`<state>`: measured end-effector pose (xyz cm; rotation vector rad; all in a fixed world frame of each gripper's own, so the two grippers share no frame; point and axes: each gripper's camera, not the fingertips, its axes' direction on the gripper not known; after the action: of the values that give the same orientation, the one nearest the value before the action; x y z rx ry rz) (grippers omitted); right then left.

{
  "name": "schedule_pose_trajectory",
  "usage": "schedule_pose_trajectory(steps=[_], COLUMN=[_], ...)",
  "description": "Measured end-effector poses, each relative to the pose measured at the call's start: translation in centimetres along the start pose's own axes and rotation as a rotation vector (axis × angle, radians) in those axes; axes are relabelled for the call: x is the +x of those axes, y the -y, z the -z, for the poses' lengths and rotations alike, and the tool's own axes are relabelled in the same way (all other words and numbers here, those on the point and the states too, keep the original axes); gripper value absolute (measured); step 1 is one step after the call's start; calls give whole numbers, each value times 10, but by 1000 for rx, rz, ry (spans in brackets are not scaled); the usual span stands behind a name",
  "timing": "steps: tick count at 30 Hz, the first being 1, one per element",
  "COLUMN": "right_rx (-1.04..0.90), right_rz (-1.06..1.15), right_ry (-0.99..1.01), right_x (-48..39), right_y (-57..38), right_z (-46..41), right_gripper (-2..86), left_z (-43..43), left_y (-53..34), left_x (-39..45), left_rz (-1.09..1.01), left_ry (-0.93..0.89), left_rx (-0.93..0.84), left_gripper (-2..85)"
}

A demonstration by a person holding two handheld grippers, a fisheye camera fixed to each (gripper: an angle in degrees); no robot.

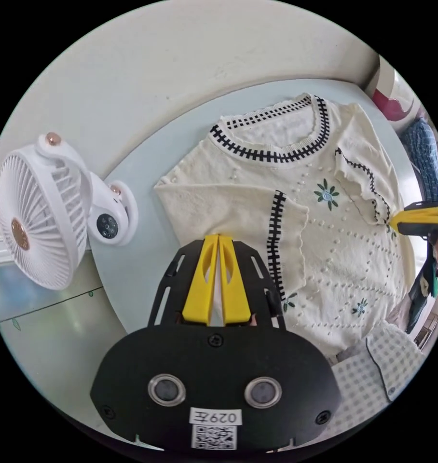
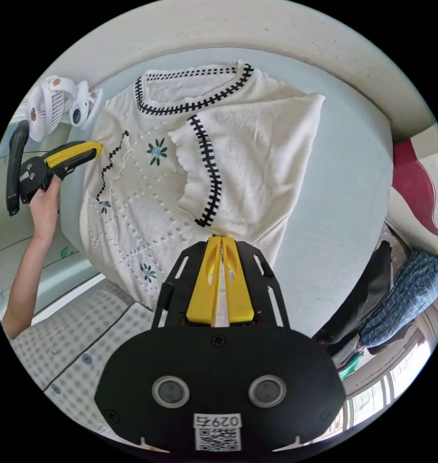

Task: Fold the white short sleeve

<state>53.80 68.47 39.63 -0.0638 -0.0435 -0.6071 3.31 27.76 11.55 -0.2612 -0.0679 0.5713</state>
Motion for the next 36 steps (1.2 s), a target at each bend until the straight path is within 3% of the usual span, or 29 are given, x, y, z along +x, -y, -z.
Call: schedule_pose_trajectory(steps=[4, 8, 13, 19, 24, 26, 29, 30, 34, 36], right_rx=[31, -6, 103, 10, 35, 38, 73, 96, 109, 162], right_rz=[-4, 62, 193, 153, -26, -98, -232, -258, -321, -351], right_ry=[33, 92, 175, 296, 525, 535, 557, 576, 588, 659], right_x=[13, 29, 33, 58, 97, 101, 100, 96, 84, 84], right_y=[13, 17, -85, -236, -343, -369, -406, -417, -437, -449], right_z=[34, 73, 134, 134, 149, 154, 166, 172, 181, 185], right_gripper=[-5, -5, -4, -2, 18, 52, 135, 141, 139, 139], left_z=[-6, -2, 36, -5, -44, -48, -57, -62, -82, -102], left_y=[33, 26, -99, -269, -376, -400, -426, -434, -453, -458], left_x=[-38, -98, -136, -129, -170, -190, -222, -234, -258, -264], left_rz=[22, 70, 213, 431, 518, 548, 562, 557, 503, 454], left_ry=[-48, -293, -507, -528, -950, -943, -861, -844, -882, -983], left_rx=[-46, -88, 72, -80, 55, 79, 35, 16, 27, 50], left_gripper=[-10, -10, -10, -9, -5, 2, 93, 132, 155, 161])
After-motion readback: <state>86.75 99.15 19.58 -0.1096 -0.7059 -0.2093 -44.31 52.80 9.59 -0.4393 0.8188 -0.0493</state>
